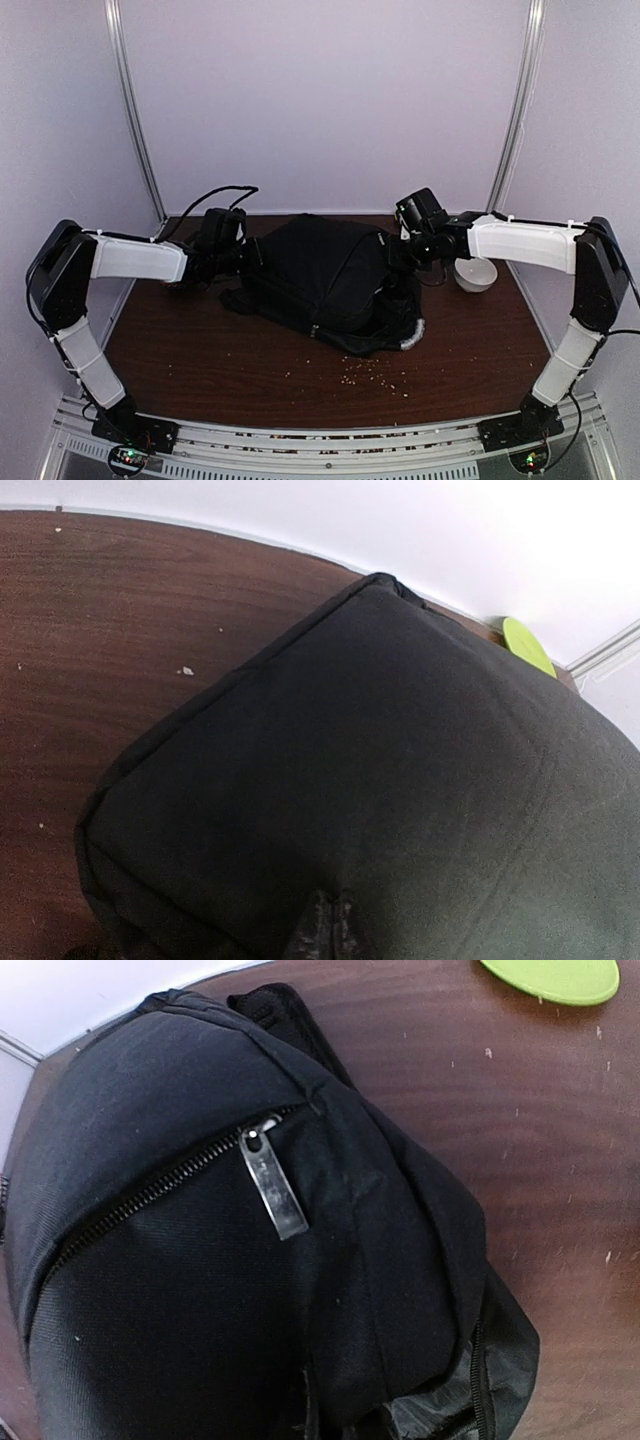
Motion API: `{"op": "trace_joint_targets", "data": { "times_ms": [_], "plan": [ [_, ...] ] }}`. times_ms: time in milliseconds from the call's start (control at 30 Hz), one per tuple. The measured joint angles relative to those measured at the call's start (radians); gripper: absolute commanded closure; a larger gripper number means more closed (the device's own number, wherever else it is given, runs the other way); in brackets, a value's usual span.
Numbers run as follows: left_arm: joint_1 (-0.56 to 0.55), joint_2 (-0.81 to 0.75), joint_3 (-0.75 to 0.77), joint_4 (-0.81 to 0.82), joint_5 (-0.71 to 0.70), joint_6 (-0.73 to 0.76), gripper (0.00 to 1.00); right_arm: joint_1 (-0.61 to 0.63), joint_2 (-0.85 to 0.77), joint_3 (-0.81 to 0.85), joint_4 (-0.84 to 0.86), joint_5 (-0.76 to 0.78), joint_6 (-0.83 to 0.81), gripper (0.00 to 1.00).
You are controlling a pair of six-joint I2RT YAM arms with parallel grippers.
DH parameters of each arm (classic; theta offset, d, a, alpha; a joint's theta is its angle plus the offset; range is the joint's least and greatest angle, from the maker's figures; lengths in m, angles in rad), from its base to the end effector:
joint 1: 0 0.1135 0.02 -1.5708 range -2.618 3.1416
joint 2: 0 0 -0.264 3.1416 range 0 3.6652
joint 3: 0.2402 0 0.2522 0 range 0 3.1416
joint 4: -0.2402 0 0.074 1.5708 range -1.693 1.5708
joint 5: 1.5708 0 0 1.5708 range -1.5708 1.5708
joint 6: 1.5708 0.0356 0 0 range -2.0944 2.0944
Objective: Pack the student bag
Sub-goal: Zip the student bag at the center of the board.
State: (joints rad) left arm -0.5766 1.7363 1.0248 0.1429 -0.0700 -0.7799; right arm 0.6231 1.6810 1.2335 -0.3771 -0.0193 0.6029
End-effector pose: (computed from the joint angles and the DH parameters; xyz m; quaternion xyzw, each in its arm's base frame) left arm 0.3203 -0.2053 0.2004 -0.1057 0.8703 -0.2773 0.3931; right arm 0.3003 0.2166 0.2435 -0.0129 0.9311 0.2170 0.2930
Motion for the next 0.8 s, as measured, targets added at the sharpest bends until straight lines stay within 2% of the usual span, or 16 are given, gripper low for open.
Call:
{"op": "trace_joint_targets", "data": {
  "times_ms": [200,333,433,500,633,733,800],
  "plan": [
    [-0.076,-0.053,-0.079,0.019,-0.066,-0.074,1.0,-0.005,0.15,0.205,-0.111,0.099,-0.127,0.98],
    [-0.145,-0.076,-0.15,0.016,-0.081,-0.117,1.0,-0.006,0.194,0.268,-0.15,0.141,-0.16,0.57],
    [-0.158,-0.117,-0.194,0.026,-0.095,-0.143,1.0,-0.006,0.178,0.267,-0.156,0.161,-0.18,0.43],
    [-0.158,-0.161,-0.217,0.008,-0.102,-0.154,0.87,-0.003,0.138,0.251,-0.148,0.172,-0.183,0.38],
    [-0.158,-0.243,-0.249,-0.063,-0.122,-0.159,0.5,0.021,-0.024,0.176,-0.116,0.192,-0.174,0.37],
    [-0.155,-0.294,-0.251,-0.111,-0.138,-0.149,0.33,0.06,-0.191,0.09,-0.064,0.217,-0.154,0.37],
    [-0.145,-0.319,-0.251,-0.129,-0.136,-0.144,0.3,0.093,-0.304,0.014,-0.022,0.236,-0.134,0.39]
  ]
}}
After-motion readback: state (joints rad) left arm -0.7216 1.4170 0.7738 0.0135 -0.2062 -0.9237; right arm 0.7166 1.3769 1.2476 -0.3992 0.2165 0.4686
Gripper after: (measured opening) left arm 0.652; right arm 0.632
